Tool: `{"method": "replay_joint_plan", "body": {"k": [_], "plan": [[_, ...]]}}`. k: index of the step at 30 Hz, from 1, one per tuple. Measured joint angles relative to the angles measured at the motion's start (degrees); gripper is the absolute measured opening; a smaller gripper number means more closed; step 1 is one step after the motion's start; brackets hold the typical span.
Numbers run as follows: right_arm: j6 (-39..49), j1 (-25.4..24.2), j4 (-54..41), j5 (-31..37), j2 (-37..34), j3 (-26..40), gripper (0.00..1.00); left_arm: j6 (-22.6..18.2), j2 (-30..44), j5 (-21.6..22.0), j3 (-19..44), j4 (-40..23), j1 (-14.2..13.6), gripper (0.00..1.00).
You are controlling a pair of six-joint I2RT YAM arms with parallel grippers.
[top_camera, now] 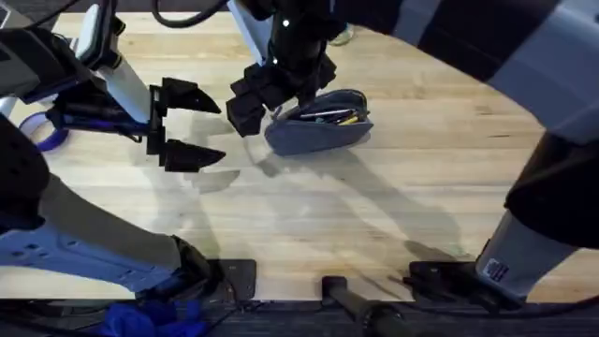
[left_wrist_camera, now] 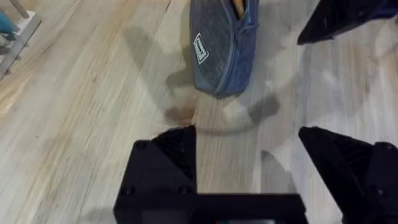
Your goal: Unzip the bag, pick up the pens from the table one at a time and place them inside, then zip the bag closed.
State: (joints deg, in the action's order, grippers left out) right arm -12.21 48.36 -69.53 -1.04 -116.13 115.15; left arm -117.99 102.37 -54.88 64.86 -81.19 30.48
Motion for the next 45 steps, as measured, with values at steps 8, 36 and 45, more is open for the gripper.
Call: {"method": "replay_joint_plan", "body": {"k": [8, 36, 45], "plan": [[-1.81, 0.24, 1.56, 0.00, -0.20, 0.00, 0.996, 0.00, 0.00, 0.01, 0.00, 0.00, 0.00, 0.994], [-3.04, 1.73, 2.74, 0.22, -3.74, 0.00, 0.929, 0.00, 0.01, 0.01, 0.00, 0.00, 0.00, 0.993], [-2.77, 1.73, 3.50, 0.36, -3.73, 0.00, 0.905, 0.00, 0.00, -0.01, 0.00, 0.00, 0.00, 0.993]]}}
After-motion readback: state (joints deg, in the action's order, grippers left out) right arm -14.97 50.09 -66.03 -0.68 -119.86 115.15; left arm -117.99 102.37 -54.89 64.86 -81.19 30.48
